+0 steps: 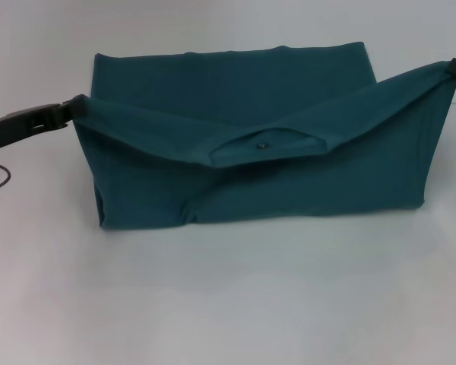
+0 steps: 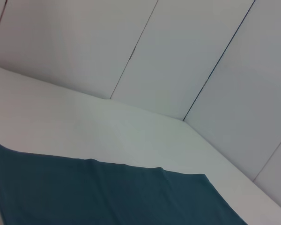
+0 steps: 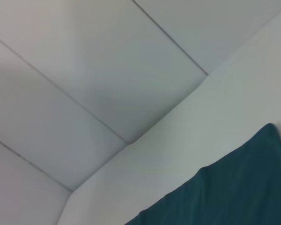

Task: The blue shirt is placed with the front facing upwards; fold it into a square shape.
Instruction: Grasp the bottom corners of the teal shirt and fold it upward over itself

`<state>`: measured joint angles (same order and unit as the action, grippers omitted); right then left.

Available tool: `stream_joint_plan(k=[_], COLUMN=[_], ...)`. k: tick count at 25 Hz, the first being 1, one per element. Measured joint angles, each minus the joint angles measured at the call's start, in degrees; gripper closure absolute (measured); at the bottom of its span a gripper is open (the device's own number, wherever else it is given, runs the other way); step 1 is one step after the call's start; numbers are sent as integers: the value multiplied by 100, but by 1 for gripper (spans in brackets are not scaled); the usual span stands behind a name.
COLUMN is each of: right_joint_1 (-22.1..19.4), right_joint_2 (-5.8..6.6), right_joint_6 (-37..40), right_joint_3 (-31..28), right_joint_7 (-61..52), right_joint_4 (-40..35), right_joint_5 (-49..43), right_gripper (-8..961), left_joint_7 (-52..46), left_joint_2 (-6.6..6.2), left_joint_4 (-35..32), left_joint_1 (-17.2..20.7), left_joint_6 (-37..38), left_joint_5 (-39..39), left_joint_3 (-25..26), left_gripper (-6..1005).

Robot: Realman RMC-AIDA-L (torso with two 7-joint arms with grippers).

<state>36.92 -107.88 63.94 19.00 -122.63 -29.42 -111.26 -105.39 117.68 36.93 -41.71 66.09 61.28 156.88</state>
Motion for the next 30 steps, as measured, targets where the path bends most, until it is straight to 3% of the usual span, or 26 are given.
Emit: stream_joint_plan(k=[23, 26, 30], right_joint_1=[199, 269, 378], right_joint_2=[-109, -121, -167], right_joint_6=[-1012, -1285, -1737], right_joint_3=[105, 277, 591], right_joint_7=[716, 771, 806], right_joint_4=[275, 359, 483], right_joint_5=[250, 230, 229], right_gripper=[931, 931, 931], left_joint_7=[462, 662, 919], left_joint_2=[45, 86, 233], left_joint_4=[-298, -435, -475], left_joint_1=[-258, -332, -394], left_joint_6=[-1023, -1271, -1597], left_joint_5=[307, 307, 307], left_joint_3=[-430, -437, -452], left_gripper=[970, 969, 962])
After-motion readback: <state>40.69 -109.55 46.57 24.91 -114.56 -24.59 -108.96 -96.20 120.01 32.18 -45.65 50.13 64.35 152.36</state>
